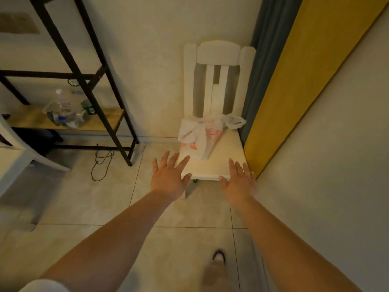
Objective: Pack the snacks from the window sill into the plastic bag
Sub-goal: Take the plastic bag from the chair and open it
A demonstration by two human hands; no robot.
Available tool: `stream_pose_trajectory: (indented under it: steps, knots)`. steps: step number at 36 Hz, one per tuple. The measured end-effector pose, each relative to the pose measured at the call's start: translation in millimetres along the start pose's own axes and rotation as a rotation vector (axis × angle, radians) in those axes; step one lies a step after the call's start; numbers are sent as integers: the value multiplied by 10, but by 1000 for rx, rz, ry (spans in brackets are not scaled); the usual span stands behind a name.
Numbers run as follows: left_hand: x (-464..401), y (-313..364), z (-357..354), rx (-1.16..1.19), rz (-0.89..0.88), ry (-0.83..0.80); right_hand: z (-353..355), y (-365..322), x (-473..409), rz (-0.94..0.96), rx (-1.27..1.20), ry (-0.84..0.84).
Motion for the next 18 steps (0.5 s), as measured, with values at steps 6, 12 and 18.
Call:
stream_pose_trajectory:
  steps: [6, 12, 18]
  knots:
    - [-832, 80, -18, -30, 37, -14, 155, -40, -850, 36, 26, -51]
    - [-1524, 232, 17, -47, 88, -57, 326, -52, -1601, 90, 24, -102]
    - [-2174, 357, 10, -2, 101, -59, 469, -36, -2300, 154, 15, -102]
Point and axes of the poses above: each hand's wrist, its own x-axis away from the middle knuckle, its own z-axis out of the back of the hand, y = z × x, the point moved 6 cm from there along -x, towards the middle knuckle, and after that the axes turned 4 degrees about -x, right-handed, at the moved point
